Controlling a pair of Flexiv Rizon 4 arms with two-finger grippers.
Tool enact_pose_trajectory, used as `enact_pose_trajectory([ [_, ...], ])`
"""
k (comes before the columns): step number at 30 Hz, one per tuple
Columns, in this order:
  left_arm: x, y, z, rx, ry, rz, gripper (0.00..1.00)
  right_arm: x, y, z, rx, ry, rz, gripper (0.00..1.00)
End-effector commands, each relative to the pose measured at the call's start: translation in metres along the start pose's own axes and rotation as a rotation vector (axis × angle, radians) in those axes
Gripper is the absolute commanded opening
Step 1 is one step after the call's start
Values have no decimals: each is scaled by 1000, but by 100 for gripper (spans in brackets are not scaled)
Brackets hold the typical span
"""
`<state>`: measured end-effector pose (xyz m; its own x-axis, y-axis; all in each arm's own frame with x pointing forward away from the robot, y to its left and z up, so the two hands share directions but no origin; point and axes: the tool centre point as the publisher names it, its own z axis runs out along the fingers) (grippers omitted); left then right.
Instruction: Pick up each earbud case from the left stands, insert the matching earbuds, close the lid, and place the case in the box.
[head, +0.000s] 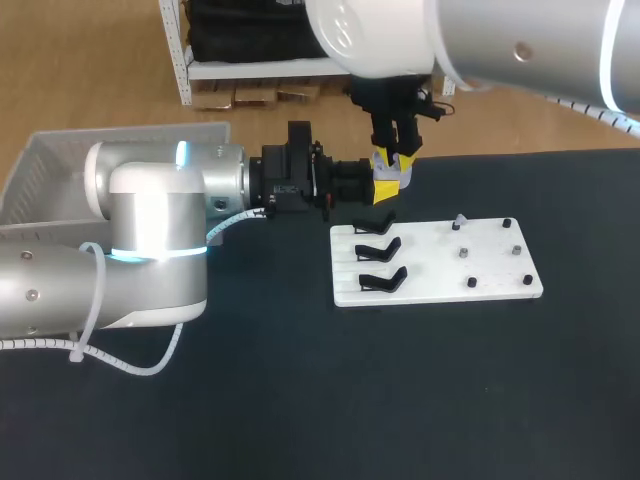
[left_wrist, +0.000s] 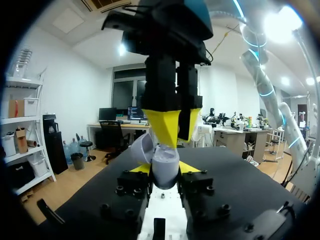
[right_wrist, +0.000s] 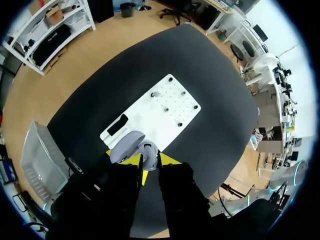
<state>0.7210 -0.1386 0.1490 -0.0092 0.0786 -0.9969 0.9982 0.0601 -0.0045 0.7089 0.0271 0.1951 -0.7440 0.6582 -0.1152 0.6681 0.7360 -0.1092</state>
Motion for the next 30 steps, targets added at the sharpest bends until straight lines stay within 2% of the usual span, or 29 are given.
enact_pose_trajectory([
  [1, 1, -1, 0, -5, -8, 5, 0, -1, 2, 1, 6, 4, 1, 0],
  [22, 1, -1, 0, -5, -8, 5, 0, -4, 2, 6, 14, 21, 9, 0],
  [25, 1, -1, 0, -5, -8, 5, 0, -4, 1, 6, 15, 22, 10, 11],
  [30, 1, -1, 0, -5, -8, 5, 0, -5, 1, 5, 14, 20, 12, 15],
])
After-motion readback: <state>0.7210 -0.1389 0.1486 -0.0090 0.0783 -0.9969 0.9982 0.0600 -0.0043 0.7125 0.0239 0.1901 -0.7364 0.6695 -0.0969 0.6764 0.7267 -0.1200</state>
